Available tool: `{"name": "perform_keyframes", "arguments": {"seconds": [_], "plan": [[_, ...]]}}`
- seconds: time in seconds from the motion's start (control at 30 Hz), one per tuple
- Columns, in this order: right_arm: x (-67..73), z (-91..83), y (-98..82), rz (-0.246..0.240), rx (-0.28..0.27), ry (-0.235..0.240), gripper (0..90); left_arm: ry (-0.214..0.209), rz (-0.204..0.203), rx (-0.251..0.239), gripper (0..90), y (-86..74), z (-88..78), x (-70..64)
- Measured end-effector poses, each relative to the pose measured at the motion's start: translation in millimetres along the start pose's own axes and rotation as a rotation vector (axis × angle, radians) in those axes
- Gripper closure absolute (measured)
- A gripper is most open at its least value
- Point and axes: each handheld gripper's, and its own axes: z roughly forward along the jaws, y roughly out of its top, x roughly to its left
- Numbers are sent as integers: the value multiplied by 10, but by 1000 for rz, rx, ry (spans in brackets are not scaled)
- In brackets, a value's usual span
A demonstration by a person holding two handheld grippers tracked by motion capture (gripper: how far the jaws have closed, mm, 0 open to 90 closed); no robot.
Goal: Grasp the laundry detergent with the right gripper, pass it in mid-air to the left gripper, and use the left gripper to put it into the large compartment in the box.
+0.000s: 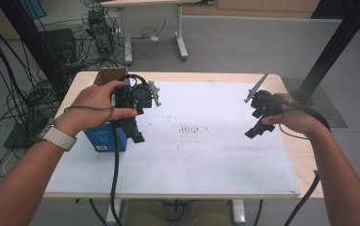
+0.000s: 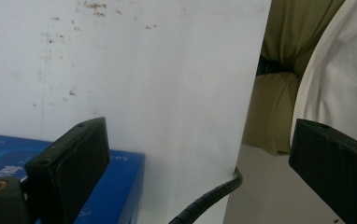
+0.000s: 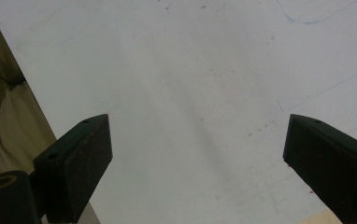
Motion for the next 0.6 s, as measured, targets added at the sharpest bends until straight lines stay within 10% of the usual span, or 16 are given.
{"name": "perform_keyframes", "arguments": {"seconds": [0.6], "plan": [[28, -51, -30, 2, -7, -10, 80, 3, -14, -5, 58, -29, 13, -37]]}}
